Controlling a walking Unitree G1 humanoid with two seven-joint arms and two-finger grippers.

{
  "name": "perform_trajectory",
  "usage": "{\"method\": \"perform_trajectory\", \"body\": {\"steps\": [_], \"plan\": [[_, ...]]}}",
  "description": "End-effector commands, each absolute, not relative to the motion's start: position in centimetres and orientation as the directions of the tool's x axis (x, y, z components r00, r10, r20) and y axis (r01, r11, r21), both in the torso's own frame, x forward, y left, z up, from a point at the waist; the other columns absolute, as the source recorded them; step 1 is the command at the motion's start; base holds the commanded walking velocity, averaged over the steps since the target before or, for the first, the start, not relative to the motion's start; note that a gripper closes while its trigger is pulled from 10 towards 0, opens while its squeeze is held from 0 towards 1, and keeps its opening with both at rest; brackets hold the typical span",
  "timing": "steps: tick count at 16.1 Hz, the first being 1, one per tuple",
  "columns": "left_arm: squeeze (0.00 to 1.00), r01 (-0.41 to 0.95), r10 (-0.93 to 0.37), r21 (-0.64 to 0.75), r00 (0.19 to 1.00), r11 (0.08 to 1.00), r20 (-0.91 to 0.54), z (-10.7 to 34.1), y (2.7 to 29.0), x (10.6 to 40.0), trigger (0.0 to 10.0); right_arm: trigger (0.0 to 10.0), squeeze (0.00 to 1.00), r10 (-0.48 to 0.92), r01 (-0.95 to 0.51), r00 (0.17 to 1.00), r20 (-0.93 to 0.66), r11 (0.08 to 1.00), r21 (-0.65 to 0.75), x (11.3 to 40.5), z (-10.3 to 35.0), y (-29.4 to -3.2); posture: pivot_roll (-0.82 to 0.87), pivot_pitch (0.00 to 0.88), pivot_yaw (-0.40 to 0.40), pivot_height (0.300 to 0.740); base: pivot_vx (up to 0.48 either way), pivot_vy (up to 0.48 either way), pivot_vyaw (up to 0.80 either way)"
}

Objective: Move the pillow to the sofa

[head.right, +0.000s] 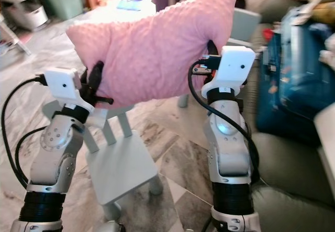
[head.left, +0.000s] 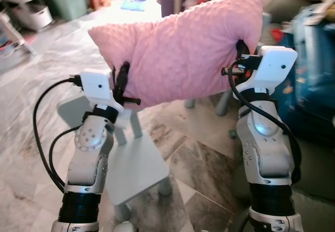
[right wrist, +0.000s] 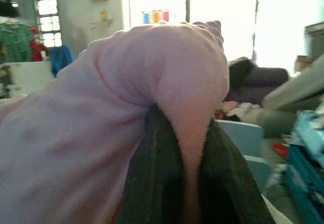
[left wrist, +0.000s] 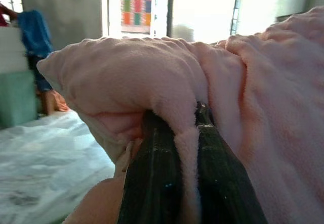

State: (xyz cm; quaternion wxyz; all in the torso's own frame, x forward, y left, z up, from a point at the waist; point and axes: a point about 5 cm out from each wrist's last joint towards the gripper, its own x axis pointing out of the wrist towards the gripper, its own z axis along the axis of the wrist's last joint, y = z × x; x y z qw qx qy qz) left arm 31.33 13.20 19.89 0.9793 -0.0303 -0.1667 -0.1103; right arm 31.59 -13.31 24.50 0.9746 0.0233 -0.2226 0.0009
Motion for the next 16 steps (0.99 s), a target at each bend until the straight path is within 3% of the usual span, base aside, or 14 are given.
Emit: {"method": "perform_trajectory", "body": {"steps": [1, 7, 16], "plan": [[0.0, 0.24, -0.216, -0.035, 0.921, 0.97, 0.325, 19.8, 12.9, 31.0, 10.0, 0.0, 0.0, 0.005, -0.025, 0.891, 0.454, 0.999, 0.038, 31.2, 25.1, -13.3, -0.05, 0.121, -0.017, 0.74, 0.0, 0.0, 0.0], [0.0, 0.234, -0.204, -0.071, 0.934, 0.97, 0.292, 19.2, 12.7, 30.3, 10.0, 0.0, 0.0, 0.03, -0.046, 0.907, 0.42, 0.999, 0.028, 30.8, 24.5, -13.2, -0.06, 0.171, -0.047, 0.74, 0.0, 0.0, 0.0], [0.0, 0.278, -0.247, -0.084, 0.932, 0.957, 0.266, 18.8, 12.0, 29.7, 10.0, 0.0, 0.0, 0.033, -0.049, 0.919, 0.393, 0.998, 0.032, 30.8, 24.3, -13.3, -0.07, 0.2, -0.052, 0.74, 0.0, 0.466, 0.0]]}}
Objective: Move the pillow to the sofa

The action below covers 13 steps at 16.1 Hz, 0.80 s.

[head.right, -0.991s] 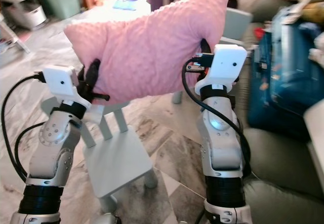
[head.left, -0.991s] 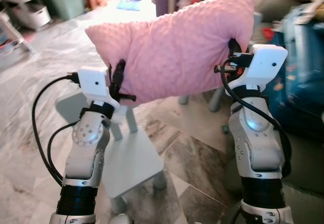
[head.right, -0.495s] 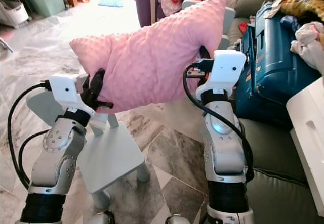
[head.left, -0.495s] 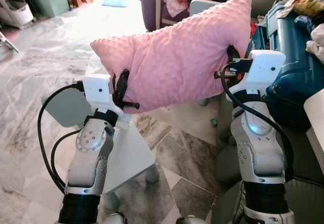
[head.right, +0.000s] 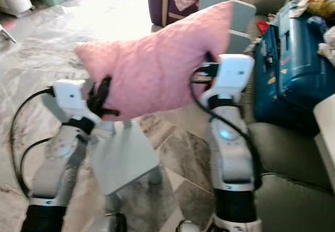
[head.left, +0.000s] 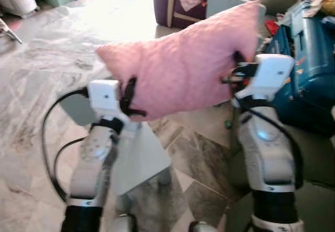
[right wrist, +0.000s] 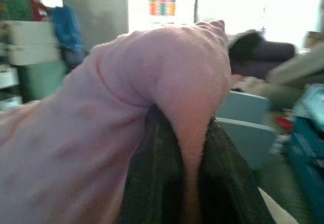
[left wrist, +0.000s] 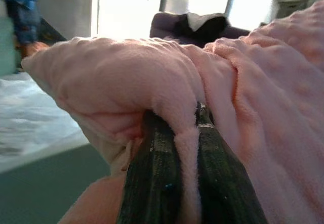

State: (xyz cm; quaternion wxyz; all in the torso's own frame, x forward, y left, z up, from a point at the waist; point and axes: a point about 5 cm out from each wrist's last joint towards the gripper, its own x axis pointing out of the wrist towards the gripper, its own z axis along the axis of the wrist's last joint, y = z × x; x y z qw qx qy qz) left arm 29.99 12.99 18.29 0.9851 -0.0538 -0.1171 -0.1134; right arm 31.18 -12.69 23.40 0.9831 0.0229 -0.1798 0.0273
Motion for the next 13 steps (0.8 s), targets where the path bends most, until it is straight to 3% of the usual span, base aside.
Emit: {"method": "perform_trajectory", "body": {"steps": [1, 13], "plan": [[0.0, 0.285, -0.254, -0.085, 0.93, 0.955, 0.265, 18.81, 11.82, 29.63, 10.0, 0.0, 0.0, 0.033, -0.05, 0.92, 0.391, 0.998, 0.031, 30.85, 24.35, -13.3, -0.07, 0.203, -0.054, 0.74, 0.0, 0.48, 0.0], [0.0, 0.292, -0.26, -0.106, 0.935, 0.951, 0.241, 18.76, 11.75, 29.96, 10.0, 0.0, 0.0, 0.034, -0.051, 0.927, 0.373, 0.998, 0.034, 30.98, 24.26, -13.36, -0.08, 0.2, -0.054, 0.74, 0.0, 0.48, 0.0]]}}
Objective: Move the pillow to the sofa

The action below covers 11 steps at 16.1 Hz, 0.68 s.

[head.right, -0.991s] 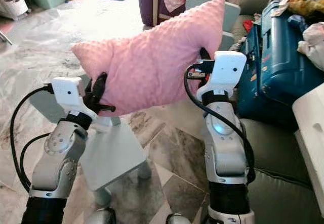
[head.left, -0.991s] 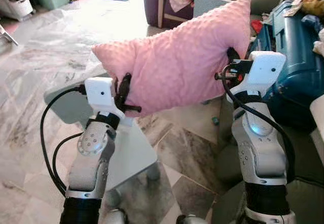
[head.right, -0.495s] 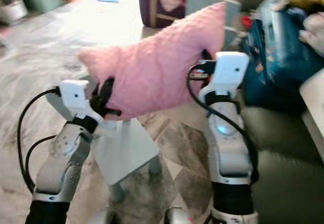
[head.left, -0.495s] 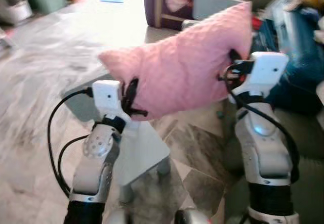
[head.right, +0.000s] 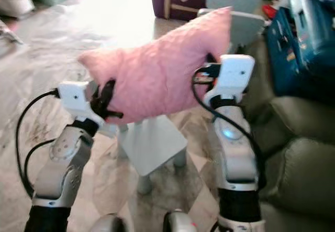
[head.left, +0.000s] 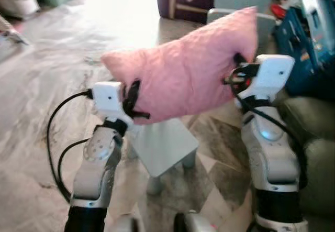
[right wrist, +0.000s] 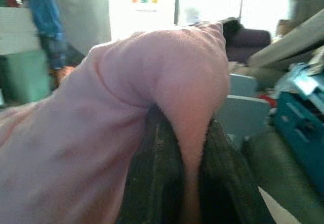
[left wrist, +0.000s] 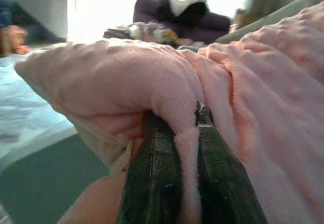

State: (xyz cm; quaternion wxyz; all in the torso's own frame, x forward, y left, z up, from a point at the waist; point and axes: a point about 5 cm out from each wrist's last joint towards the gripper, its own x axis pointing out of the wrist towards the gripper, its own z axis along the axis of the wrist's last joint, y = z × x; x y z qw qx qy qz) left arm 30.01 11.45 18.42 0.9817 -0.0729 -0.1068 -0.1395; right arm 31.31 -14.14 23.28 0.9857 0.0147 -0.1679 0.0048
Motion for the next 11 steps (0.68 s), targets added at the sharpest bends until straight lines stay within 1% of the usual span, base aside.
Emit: {"method": "perform_trajectory", "body": {"steps": [1, 2, 3, 4, 5, 8, 11], "plan": [[0.0, 0.29, -0.255, -0.122, 0.936, 0.949, 0.244, 18.79, 11.77, 30.01, 10.0, 0.0, 0.0, 0.036, -0.052, 0.927, 0.373, 0.998, 0.033, 30.97, 24.26, -13.37, -0.08, 0.2, -0.054, 0.74, 0.0, 0.401, 0.0], [0.0, 0.296, -0.26, -0.111, 0.931, 0.949, 0.257, 18.95, 11.78, 30.01, 10.0, 0.0, 0.0, 0.038, -0.054, 0.928, 0.371, 0.998, 0.031, 30.95, 24.25, -13.38, -0.08, 0.2, -0.055, 0.74, 0.0, 0.0, 0.0], [0.0, 0.301, -0.264, -0.111, 0.927, 0.947, 0.265, 19.03, 11.77, 30.02, 10.0, 0.8, 0.0, 0.043, -0.057, 0.929, 0.367, 0.998, 0.027, 30.94, 24.22, -13.35, -0.08, 0.201, -0.055, 0.74, 0.0, 0.0, 0.0], [0.0, 0.299, -0.262, -0.111, 0.928, 0.948, 0.263, 19.07, 11.75, 30.11, 10.0, 8.7, 0.0, 0.048, -0.061, 0.931, 0.362, 0.998, 0.022, 30.94, 24.17, -13.33, -0.08, 0.201, -0.056, 0.74, 0.0, 0.0, 0.0], [0.0, 0.299, -0.261, -0.113, 0.928, 0.947, 0.264, 19.14, 11.72, 30.23, 10.0, 10.0, 0.0, 0.053, -0.063, 0.933, 0.356, 0.998, 0.016, 30.95, 24.09, -13.3, -0.08, 0.201, -0.057, 0.74, 0.0, 0.0, 0.0], [0.0, 0.316, -0.268, -0.154, 0.925, 0.936, 0.27, 19.33, 11.48, 30.52, 10.0, 10.0, 0.0, 0.062, -0.071, 0.936, 0.348, 0.997, 0.015, 30.89, 23.99, -13.26, -0.09, 0.2, -0.061, 0.74, 0.0, 0.0, 0.0], [0.0, 0.302, -0.242, -0.219, 0.934, 0.928, 0.264, 19.28, 11.69, 30.93, 10.0, 10.0, 0.0, 0.063, -0.069, 0.94, 0.336, 0.998, 0.005, 30.95, 23.93, -13.34, -0.1, 0.197, -0.063, 0.74, 0.0, 0.0, 0.0]]}}
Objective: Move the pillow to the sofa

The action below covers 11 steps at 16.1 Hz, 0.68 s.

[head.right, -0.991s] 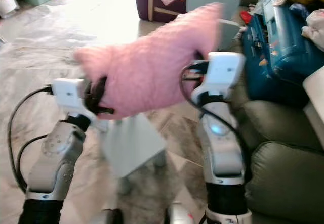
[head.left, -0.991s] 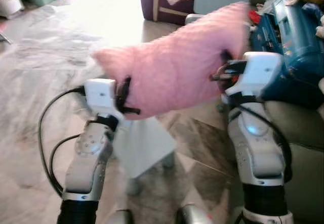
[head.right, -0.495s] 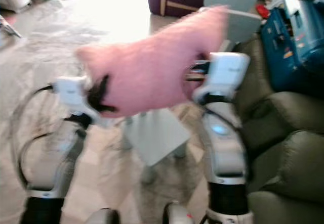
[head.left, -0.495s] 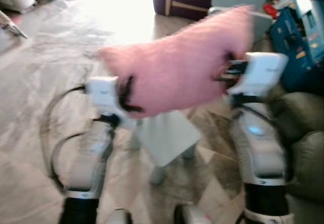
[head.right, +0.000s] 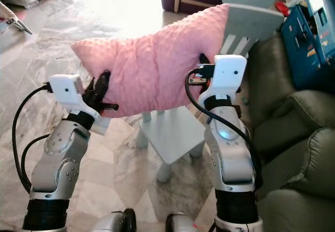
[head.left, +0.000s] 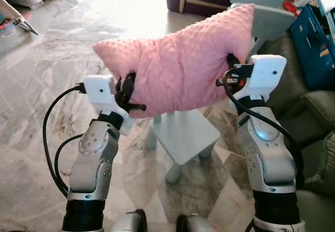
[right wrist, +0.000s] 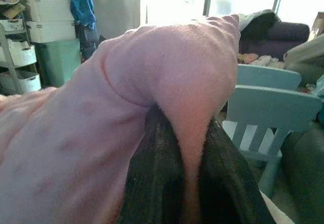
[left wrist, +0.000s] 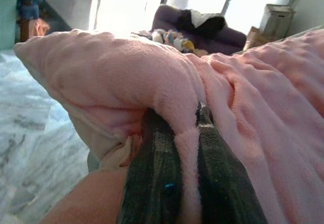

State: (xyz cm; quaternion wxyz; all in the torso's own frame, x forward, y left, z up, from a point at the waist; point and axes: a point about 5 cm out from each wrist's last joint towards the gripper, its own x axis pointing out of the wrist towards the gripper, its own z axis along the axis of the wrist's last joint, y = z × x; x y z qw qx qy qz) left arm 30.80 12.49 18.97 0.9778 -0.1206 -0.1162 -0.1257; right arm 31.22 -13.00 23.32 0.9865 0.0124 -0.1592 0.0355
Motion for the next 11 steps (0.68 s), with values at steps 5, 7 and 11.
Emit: {"method": "perform_trajectory", "body": {"steps": [5, 7, 11], "plan": [[0.0, 0.283, -0.225, -0.218, 0.94, 0.934, 0.258, 19.2, 11.8, 31.5, 10.0, 10.0, 0.0, 0.061, -0.064, 0.94, 0.335, 0.998, -0.003, 31.1, 24.0, -13.6, -0.11, 0.179, -0.067, 0.74, 0.0, 0.0, -0.79], [0.0, 0.274, -0.214, -0.23, 0.943, 0.934, 0.255, 19.2, 12.0, 31.7, 10.0, 10.0, 0.0, 0.062, -0.064, 0.94, 0.336, 0.998, -0.007, 31.1, 24.1, -13.6, -0.11, 0.176, -0.07, 0.74, 0.0, 0.0, -0.8], [0.0, 0.24, -0.181, -0.25, 0.954, 0.938, 0.237, 19.1, 12.5, 32.2, 10.0, 10.0, 0.0, 0.064, -0.063, 0.939, 0.337, 0.998, -0.013, 31.1, 24.2, -13.7, -0.12, 0.174, -0.07, 0.74, 0.0, 0.0, -0.8]]}}
